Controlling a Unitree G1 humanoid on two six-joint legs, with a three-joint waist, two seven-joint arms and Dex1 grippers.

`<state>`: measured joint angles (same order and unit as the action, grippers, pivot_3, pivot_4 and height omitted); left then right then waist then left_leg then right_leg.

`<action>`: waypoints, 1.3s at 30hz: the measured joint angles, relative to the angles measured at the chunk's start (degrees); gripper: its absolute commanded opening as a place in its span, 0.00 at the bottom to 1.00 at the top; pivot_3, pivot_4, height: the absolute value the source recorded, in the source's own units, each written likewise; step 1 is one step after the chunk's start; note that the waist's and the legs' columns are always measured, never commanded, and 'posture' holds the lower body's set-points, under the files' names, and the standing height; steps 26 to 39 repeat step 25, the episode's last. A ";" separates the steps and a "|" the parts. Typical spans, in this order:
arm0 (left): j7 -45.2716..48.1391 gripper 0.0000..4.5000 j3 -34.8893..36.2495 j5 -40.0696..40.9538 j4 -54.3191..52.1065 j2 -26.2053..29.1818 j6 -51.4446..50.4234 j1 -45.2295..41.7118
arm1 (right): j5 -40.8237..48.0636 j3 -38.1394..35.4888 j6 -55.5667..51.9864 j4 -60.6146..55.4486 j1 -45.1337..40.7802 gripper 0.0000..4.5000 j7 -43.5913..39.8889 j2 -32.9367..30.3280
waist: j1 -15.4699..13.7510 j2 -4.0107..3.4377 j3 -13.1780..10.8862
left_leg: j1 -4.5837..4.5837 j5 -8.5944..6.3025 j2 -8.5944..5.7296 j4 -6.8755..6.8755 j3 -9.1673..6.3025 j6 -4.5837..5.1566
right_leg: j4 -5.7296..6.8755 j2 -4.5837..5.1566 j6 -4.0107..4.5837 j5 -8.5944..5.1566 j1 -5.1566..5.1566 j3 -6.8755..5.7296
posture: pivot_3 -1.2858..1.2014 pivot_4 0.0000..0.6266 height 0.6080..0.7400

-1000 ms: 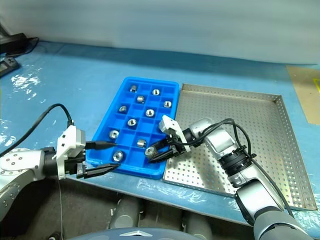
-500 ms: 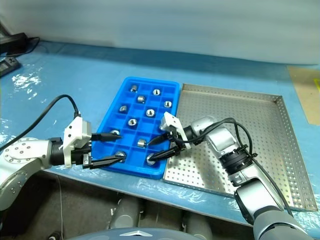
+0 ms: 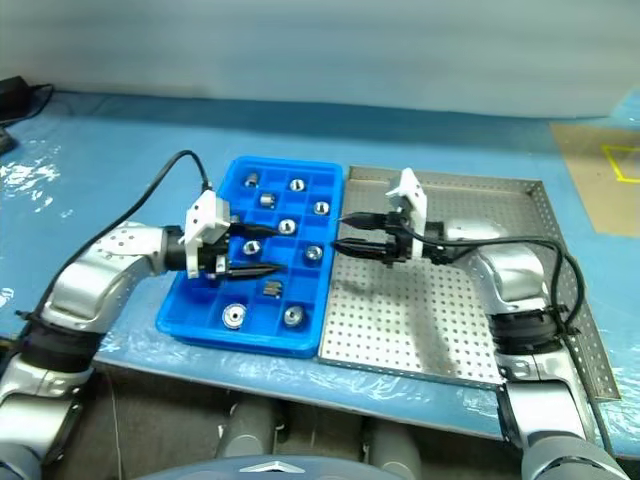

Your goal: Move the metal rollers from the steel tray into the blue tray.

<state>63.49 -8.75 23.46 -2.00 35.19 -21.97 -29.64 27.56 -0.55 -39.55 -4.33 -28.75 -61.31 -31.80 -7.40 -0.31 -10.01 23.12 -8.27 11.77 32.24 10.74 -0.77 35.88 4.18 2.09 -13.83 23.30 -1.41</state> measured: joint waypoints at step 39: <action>1.27 0.78 -1.40 -10.00 25.82 -10.25 16.96 -6.13 | -6.67 -3.18 6.95 -1.70 9.78 0.73 19.89 1.24 | 4.98 -0.01 0.01 | -0.03 -0.23 0.02 0.10 0.16 0.41 | -0.04 0.04 0.02 0.01 -0.04 0.05 | 0.46 0.24 1.00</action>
